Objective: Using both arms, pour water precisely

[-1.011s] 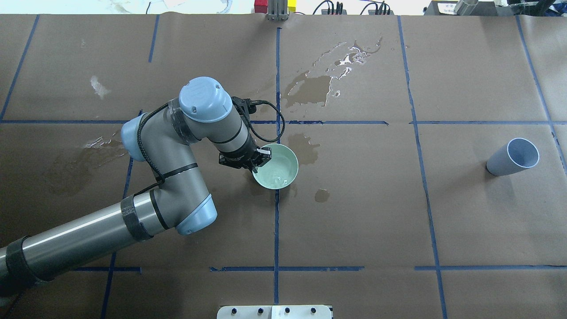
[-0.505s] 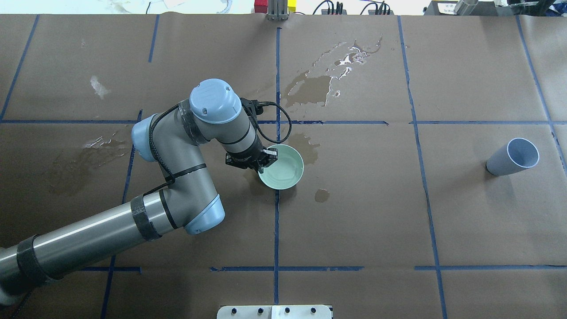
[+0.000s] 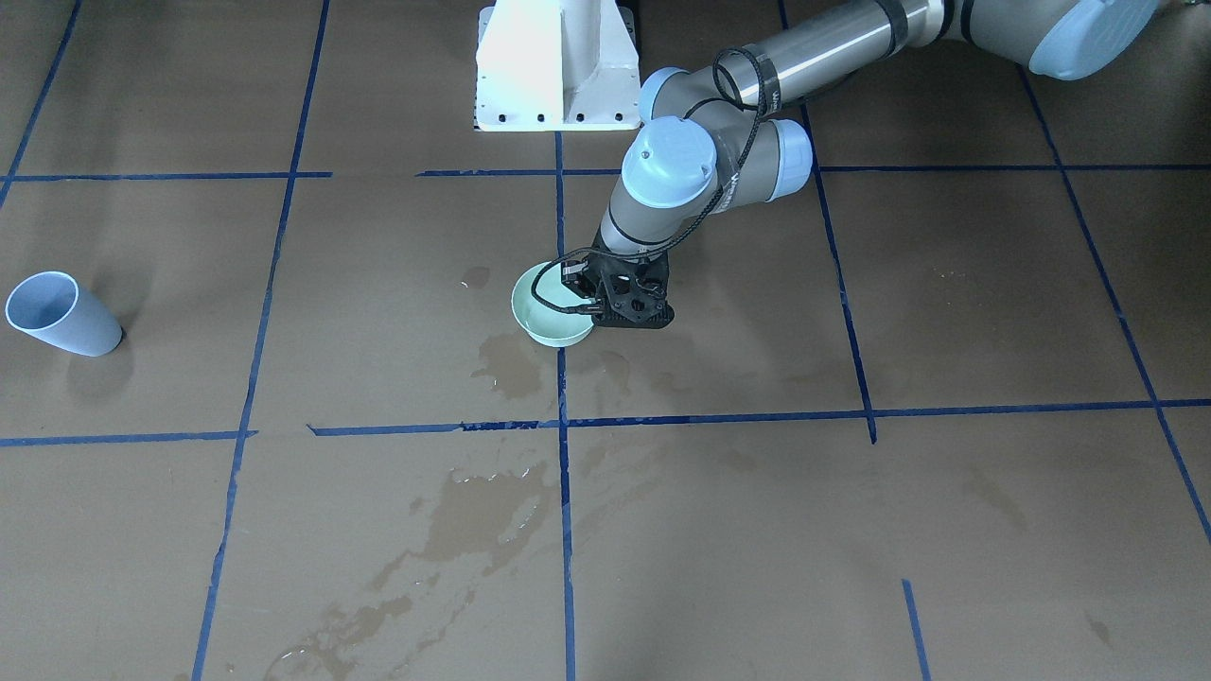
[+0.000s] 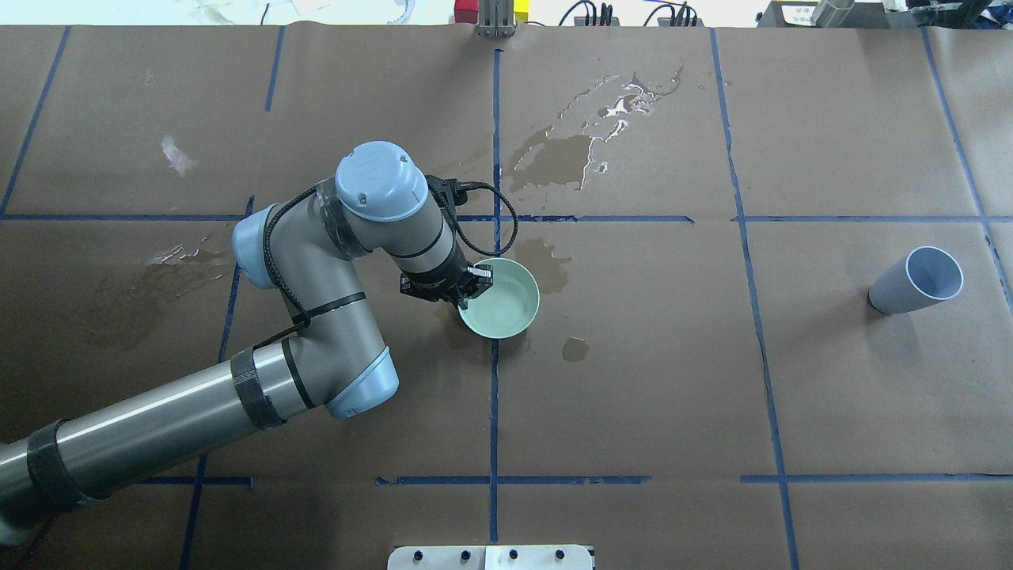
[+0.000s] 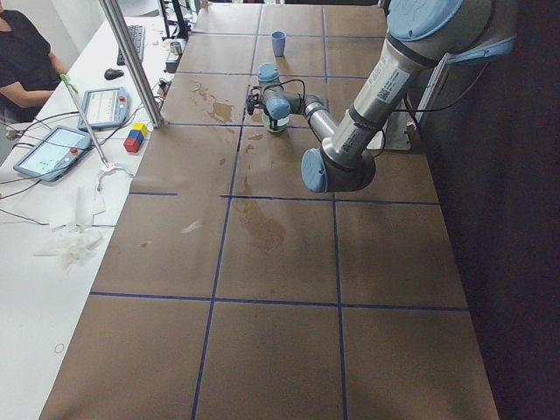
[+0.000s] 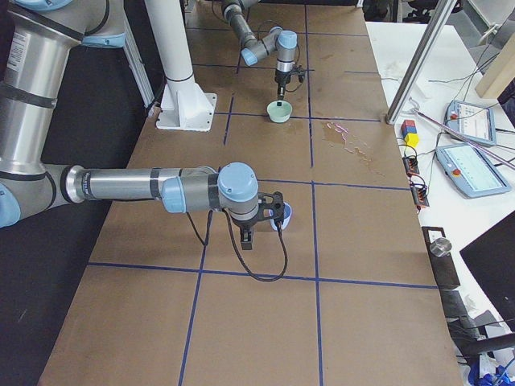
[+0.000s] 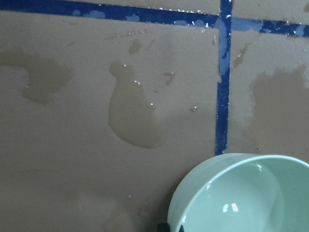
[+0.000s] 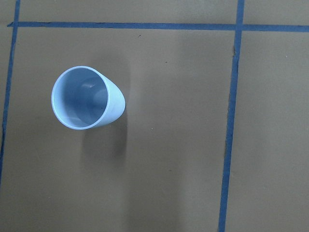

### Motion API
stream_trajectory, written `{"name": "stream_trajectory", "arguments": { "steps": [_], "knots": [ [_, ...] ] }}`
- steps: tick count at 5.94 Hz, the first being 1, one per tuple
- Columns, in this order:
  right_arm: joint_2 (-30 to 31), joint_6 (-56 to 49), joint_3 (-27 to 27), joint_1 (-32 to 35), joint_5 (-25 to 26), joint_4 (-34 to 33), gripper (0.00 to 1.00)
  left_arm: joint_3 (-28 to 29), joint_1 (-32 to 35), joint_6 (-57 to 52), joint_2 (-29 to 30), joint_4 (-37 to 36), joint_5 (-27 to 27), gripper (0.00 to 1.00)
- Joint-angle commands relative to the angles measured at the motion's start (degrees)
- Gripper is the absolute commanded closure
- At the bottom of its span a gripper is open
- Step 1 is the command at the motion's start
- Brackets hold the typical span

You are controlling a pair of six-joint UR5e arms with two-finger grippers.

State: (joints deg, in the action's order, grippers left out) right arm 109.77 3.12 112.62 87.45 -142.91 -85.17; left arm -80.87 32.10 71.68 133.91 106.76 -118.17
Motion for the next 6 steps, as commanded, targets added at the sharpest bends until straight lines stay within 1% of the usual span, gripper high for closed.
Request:
{"name": "stream_trajectory", "arguments": {
  "steps": [1,2,3,4,5,6],
  "knots": [
    [0.0,0.0,0.1,0.0,-0.1,0.0,0.00,-0.1,0.0,0.1,-0.4,0.3,0.0,0.70],
    [-0.1,-0.1,0.1,-0.1,-0.1,0.5,0.00,-0.1,-0.1,0.1,-0.5,0.8,0.0,0.40],
    [0.1,0.3,-0.1,-0.5,-0.1,4.1,0.00,-0.4,0.0,0.2,-0.5,0.8,0.0,0.21],
    [-0.2,0.1,-0.1,-2.5,-0.2,4.6,0.00,-1.8,0.2,0.4,-0.7,0.7,0.0,0.15],
    [-0.3,0.2,0.1,-3.9,-0.2,4.9,0.01,-5.0,0.4,0.4,-2.4,0.7,0.0,0.10],
    [-0.2,1.8,0.1,-4.7,0.0,9.8,0.01,-10.1,0.7,0.4,-5.8,0.7,0.1,0.05]
  ]
}}
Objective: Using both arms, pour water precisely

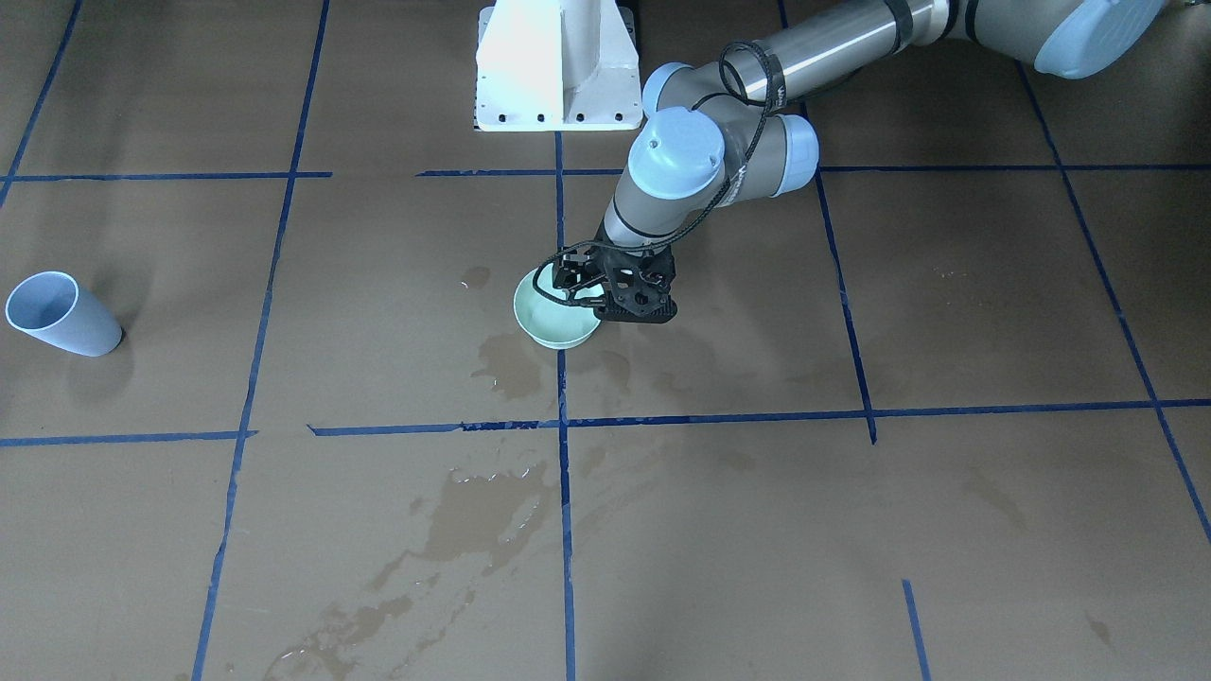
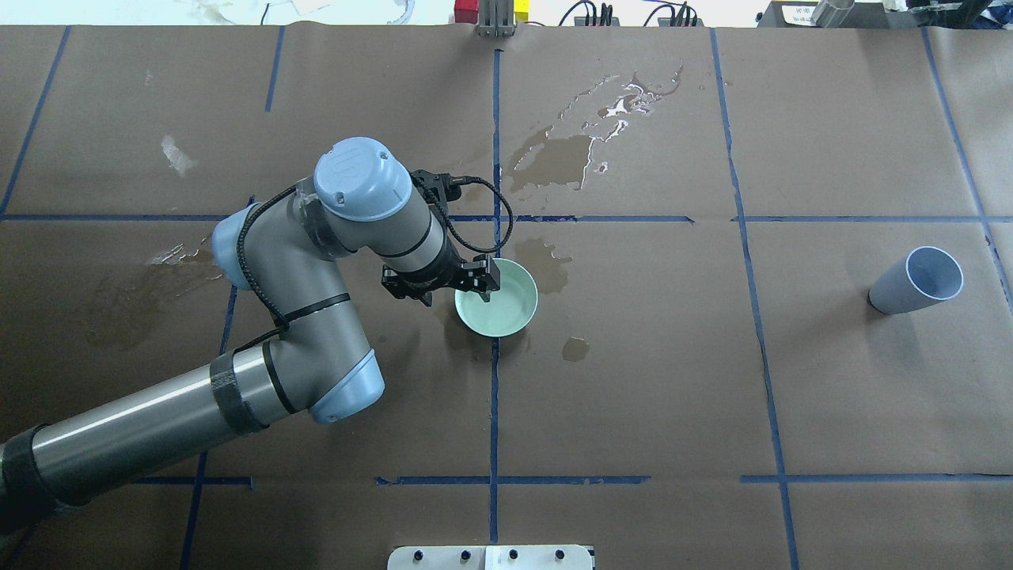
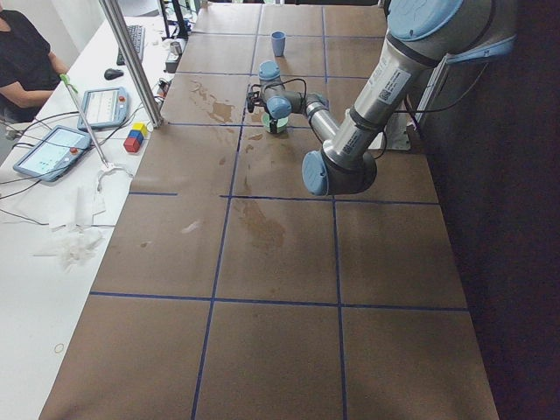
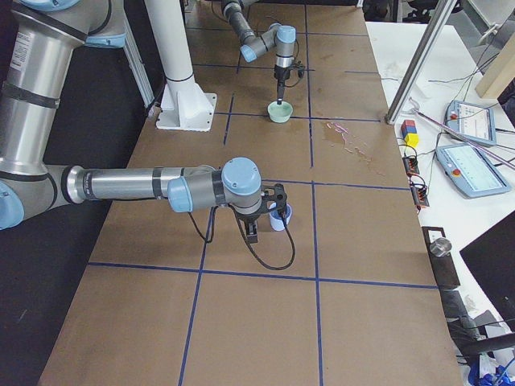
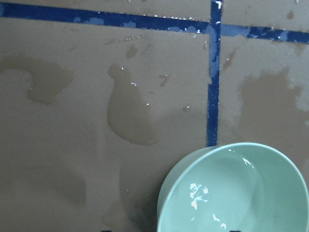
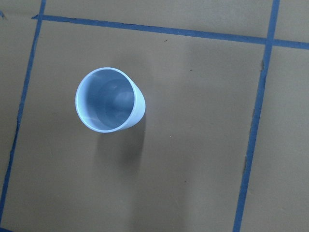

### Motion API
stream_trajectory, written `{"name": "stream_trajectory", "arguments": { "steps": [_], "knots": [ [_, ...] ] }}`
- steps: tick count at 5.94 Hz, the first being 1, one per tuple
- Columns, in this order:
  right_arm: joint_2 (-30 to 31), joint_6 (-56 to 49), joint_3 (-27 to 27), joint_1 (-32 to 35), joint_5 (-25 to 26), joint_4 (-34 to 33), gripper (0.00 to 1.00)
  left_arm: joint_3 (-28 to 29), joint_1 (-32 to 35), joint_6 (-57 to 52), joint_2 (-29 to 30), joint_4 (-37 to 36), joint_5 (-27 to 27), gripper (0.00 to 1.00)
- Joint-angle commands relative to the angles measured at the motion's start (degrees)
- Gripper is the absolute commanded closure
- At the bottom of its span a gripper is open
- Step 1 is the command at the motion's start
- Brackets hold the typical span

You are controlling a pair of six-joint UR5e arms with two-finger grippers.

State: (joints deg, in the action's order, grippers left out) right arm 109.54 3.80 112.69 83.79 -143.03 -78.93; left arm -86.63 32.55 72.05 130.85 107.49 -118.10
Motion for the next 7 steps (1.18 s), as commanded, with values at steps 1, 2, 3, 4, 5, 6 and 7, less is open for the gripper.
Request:
{"name": "stream_trajectory", "arguments": {
  "steps": [1,2,3,4,5,6,7],
  "knots": [
    [0.4,8.3,0.0,-3.0,0.3,10.2,0.01,-6.7,1.1,0.1,-3.4,-0.1,0.5,0.00],
    [1.3,19.2,-0.2,-6.8,2.0,18.4,0.01,-8.2,1.6,0.7,-4.4,-0.1,0.5,0.00],
    [2.5,30.7,-0.3,-11.8,7.7,29.3,0.01,-9.4,1.6,0.9,-5.6,-0.1,1.0,0.00],
    [3.6,40.7,-0.5,-17.8,14.2,39.0,0.00,-9.5,1.6,1.4,-5.9,-0.1,1.4,0.00],
    [4.3,44.5,-0.9,-22.6,19.3,43.2,0.00,-9.6,1.6,1.6,-5.9,-0.1,1.4,0.00],
    [4.8,44.5,-0.9,-25.7,24.9,46.4,0.00,-9.6,1.6,1.7,-5.9,-0.1,1.5,0.00],
    [7.0,44.5,-1.2,-28.0,29.2,51.1,0.00,-9.9,1.6,1.8,-6.0,-0.1,1.5,0.00]
  ]
}}
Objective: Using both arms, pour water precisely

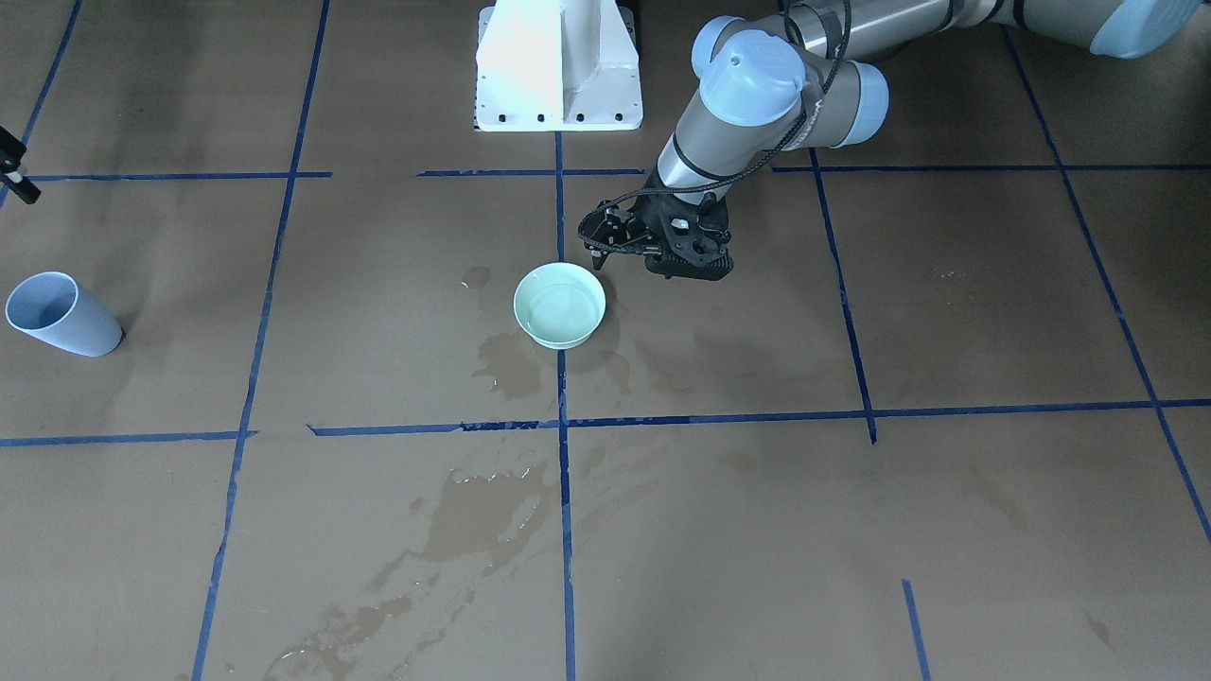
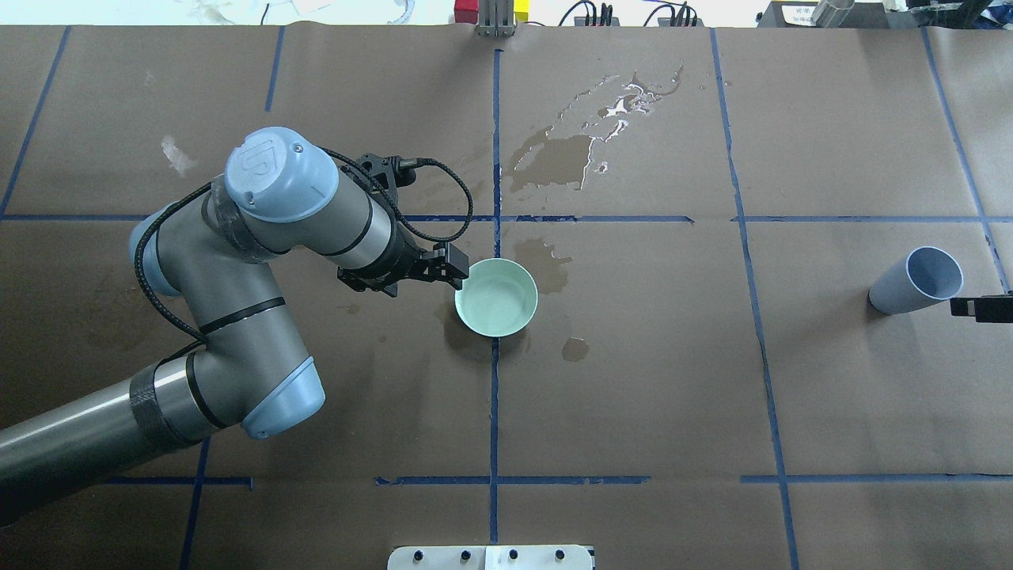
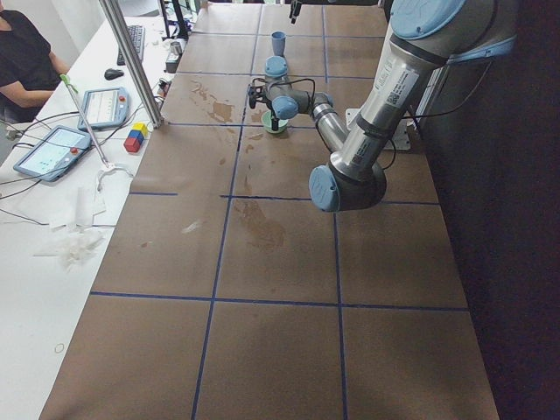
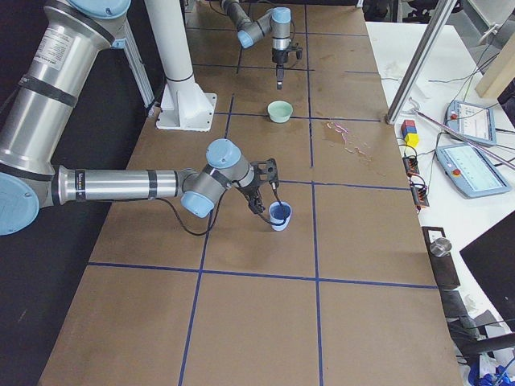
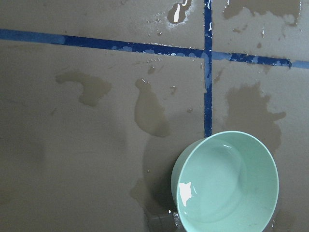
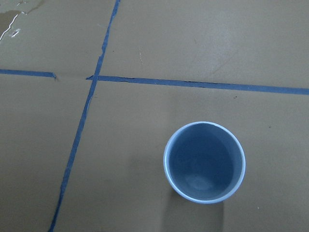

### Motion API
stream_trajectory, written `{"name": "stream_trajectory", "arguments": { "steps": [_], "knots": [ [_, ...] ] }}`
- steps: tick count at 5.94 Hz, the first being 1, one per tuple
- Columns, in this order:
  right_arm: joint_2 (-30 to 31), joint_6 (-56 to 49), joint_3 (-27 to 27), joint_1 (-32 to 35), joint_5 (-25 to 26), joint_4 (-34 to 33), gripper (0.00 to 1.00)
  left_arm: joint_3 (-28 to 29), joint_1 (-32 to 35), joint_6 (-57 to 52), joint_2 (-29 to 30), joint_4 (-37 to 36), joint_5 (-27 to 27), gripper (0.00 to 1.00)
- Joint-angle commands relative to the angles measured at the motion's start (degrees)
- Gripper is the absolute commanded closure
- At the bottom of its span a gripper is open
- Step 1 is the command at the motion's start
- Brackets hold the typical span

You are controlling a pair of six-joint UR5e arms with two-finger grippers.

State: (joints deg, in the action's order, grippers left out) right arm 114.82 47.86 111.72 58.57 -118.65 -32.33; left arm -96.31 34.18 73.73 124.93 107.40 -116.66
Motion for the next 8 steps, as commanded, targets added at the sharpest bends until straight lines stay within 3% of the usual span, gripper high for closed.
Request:
{"name": "stream_trajectory", "arguments": {
  "steps": [1,4,5,7,8],
  "knots": [
    [3.4,0.7,-1.1,-3.0,6.7,6.9,0.00,-0.4,0.0,1.1,-0.1,0.0,0.0,0.00],
    [4.0,5.6,-2.4,-6.3,12.9,8.5,0.00,-0.4,-0.1,1.3,-0.2,0.0,1.7,0.00],
    [4.1,5.9,-3.5,-11.6,20.2,11.1,0.00,-0.4,-0.1,1.3,-0.2,0.0,2.0,0.00],
    [4.1,7.1,-4.7,-14.9,25.9,13.8,0.01,-0.4,-0.1,1.3,-0.7,0.0,2.1,0.00],
    [4.1,10.1,-6.9,-17.8,31.8,17.6,0.01,-0.4,-0.1,1.2,-0.7,0.0,2.1,0.00]
  ]
}}
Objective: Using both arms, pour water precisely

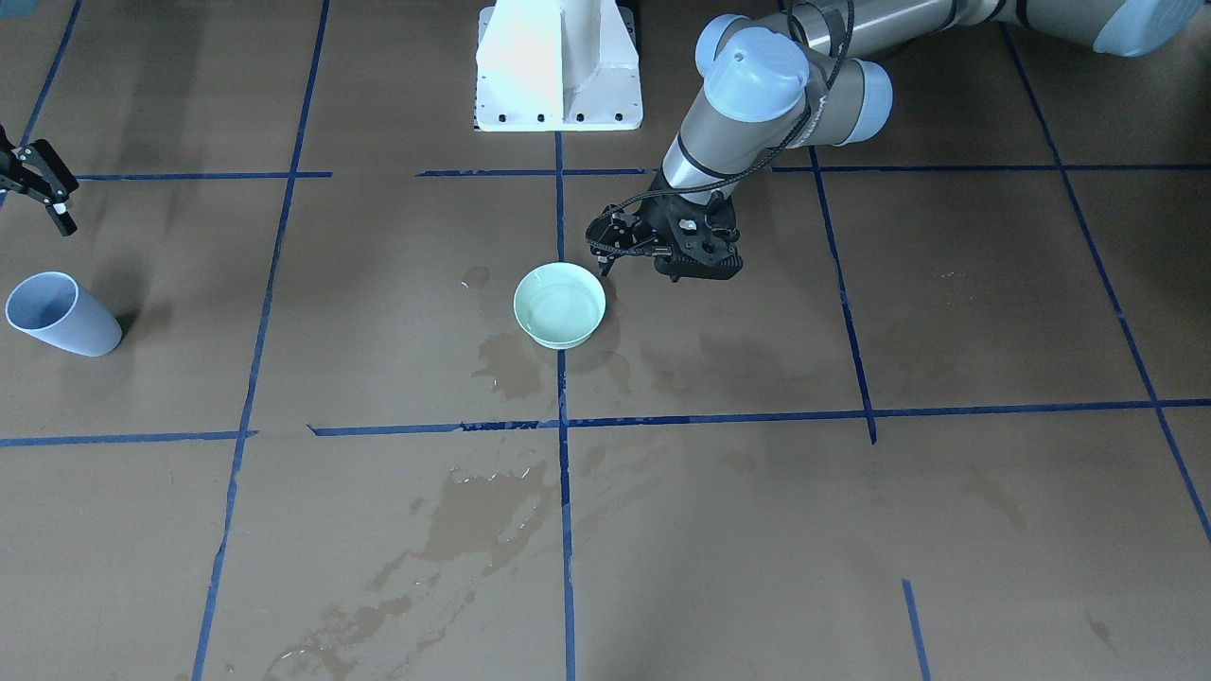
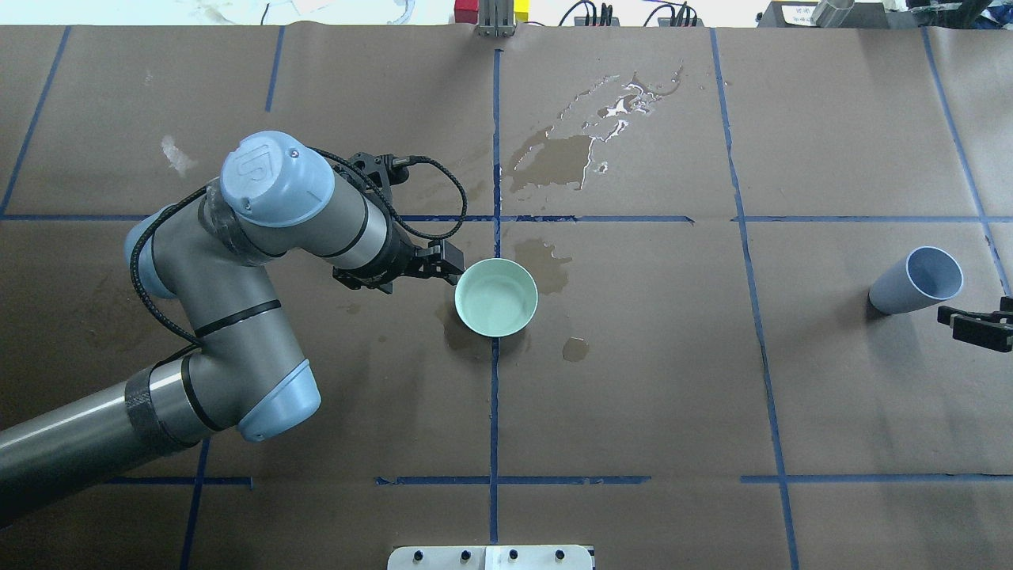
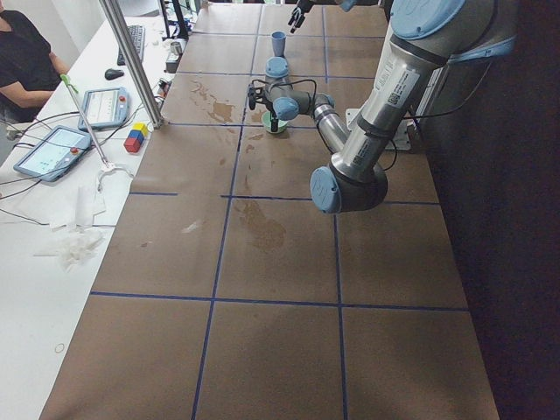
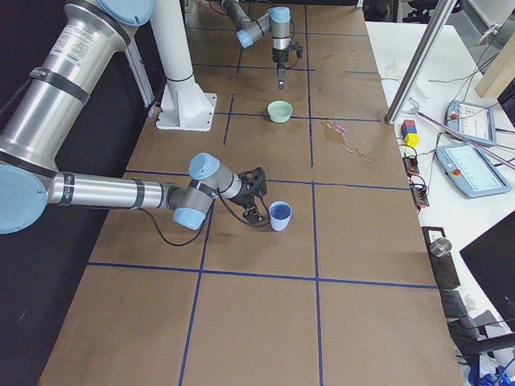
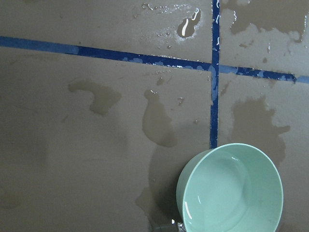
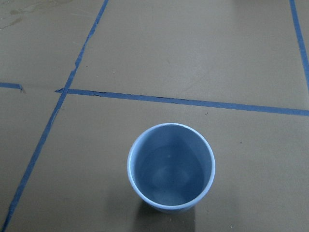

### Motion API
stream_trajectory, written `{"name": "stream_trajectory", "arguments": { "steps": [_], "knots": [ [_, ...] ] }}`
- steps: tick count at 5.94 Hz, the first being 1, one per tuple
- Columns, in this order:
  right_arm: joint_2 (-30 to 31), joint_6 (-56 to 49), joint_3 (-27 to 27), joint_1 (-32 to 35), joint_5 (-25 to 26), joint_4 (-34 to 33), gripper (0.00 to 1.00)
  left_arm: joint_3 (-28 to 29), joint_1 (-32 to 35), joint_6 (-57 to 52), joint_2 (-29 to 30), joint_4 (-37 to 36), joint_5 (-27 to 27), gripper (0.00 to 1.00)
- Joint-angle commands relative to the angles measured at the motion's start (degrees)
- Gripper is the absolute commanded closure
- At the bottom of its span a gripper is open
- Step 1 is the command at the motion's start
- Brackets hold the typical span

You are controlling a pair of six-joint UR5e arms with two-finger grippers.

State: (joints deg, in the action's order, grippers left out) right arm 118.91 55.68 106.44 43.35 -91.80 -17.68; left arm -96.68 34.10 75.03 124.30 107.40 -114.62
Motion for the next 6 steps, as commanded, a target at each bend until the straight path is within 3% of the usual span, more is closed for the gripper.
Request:
{"name": "stream_trajectory", "arguments": {
  "steps": [1,4,5,6],
  "knots": [
    [0.0,3.0,-4.4,-5.1,9.4,8.0,0.01,0.0,0.0,-0.1,-0.1,0.0,0.0,0.00],
    [0.0,3.5,-5.3,-11.5,20.4,9.5,0.01,-0.3,-0.1,-0.1,-0.6,0.0,0.9,0.00],
    [0.0,3.4,-6.7,-16.0,28.1,9.5,0.01,-0.3,-0.1,-0.1,-0.6,0.0,1.0,0.00],
    [0.0,3.6,-6.9,-17.8,30.7,9.7,0.01,-0.3,-0.1,-0.1,-0.6,0.0,1.0,0.00]
  ]
}}
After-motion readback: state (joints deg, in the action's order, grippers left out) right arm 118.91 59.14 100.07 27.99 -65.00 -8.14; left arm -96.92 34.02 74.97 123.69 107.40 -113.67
